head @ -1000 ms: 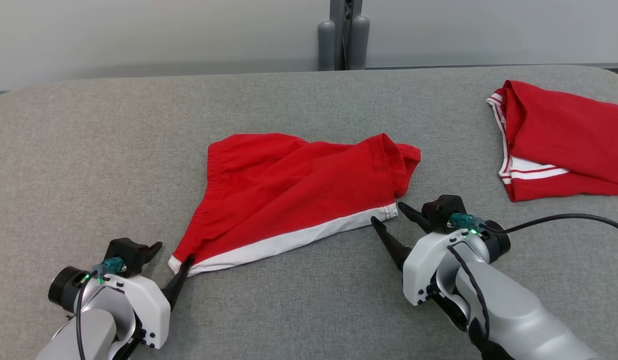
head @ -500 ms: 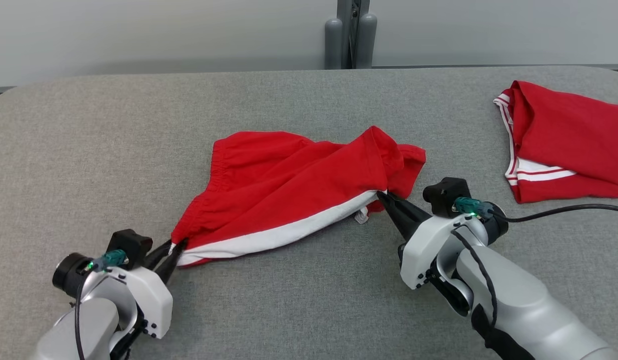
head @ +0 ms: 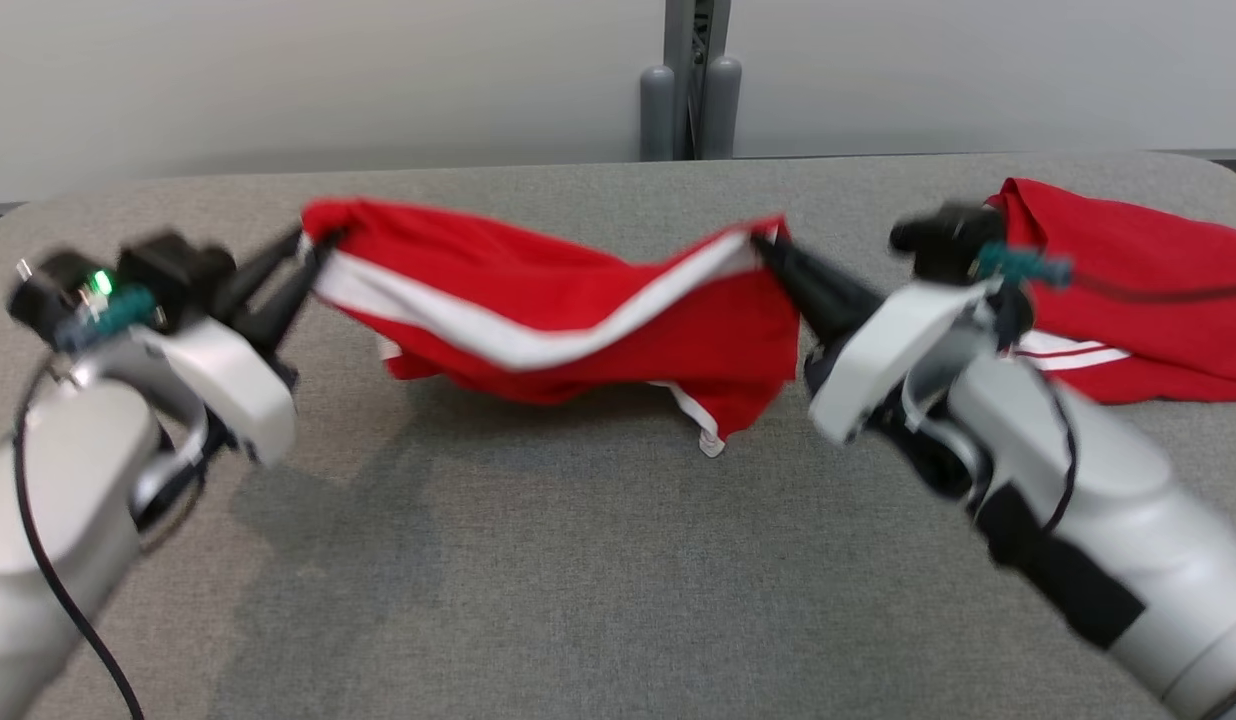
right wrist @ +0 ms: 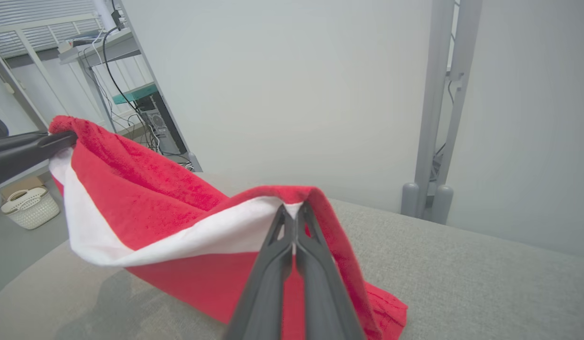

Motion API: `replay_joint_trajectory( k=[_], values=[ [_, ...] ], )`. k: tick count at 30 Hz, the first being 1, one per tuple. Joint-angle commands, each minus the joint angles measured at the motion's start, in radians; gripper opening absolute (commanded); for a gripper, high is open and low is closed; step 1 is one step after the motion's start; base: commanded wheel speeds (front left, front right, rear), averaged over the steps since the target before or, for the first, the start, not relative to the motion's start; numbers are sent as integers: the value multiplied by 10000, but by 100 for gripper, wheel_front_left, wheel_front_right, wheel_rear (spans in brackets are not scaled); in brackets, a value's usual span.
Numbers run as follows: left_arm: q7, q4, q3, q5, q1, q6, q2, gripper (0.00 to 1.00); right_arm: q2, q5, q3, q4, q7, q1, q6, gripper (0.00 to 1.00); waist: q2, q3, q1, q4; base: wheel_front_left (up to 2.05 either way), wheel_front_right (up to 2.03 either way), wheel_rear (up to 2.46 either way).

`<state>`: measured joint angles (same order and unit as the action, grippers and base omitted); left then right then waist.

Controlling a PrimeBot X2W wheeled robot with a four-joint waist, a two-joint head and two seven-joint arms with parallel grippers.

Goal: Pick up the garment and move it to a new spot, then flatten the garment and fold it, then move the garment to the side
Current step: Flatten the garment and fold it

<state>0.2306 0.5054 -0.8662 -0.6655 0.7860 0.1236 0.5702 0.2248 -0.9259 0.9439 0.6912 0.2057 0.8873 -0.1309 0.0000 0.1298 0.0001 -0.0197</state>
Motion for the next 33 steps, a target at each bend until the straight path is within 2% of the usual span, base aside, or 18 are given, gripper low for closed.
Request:
replay_joint_trajectory(
  k=[1,4,7,14,22,25,28,33],
  values=[
    [-127,-68,34,75,400,33,118,0,113,-146,-12,13,-73,310,3,0,0,86,-1,-66,0,0,0],
    [-606,-202,240,-493,1383,64,226,0,164,-606,10,254,-410,1419,3,0,0,345,-1,-148,0,0,0],
    [-1099,-225,-25,-695,2600,63,428,0,131,-1052,-127,685,-640,2699,3,0,0,720,-1,-223,0,0,0],
    [-1877,470,-277,-1587,5552,61,538,0,-290,-1818,-663,2440,-928,5516,3,0,0,1852,-1,-403,0,0,0],
    [-1836,1815,-434,-1526,8462,60,23,0,-796,-1452,-851,4375,-57,8163,5,0,0,2989,-1,-756,0,0,0],
    [-1227,2265,-415,-1252,9003,36,-312,0,-931,-1280,-924,4631,370,8695,3,0,0,3456,-1,-834,0,0,0],
    [-603,2598,-418,-1136,8980,15,-595,0,-1063,-1116,-788,4392,550,8655,3,0,0,3914,-1,-844,0,0,0],
    [-121,3035,-641,-1282,8115,36,-908,0,-971,-1004,-493,3758,616,7990,3,0,0,4189,-1,-817,0,0,0]
  ],
)
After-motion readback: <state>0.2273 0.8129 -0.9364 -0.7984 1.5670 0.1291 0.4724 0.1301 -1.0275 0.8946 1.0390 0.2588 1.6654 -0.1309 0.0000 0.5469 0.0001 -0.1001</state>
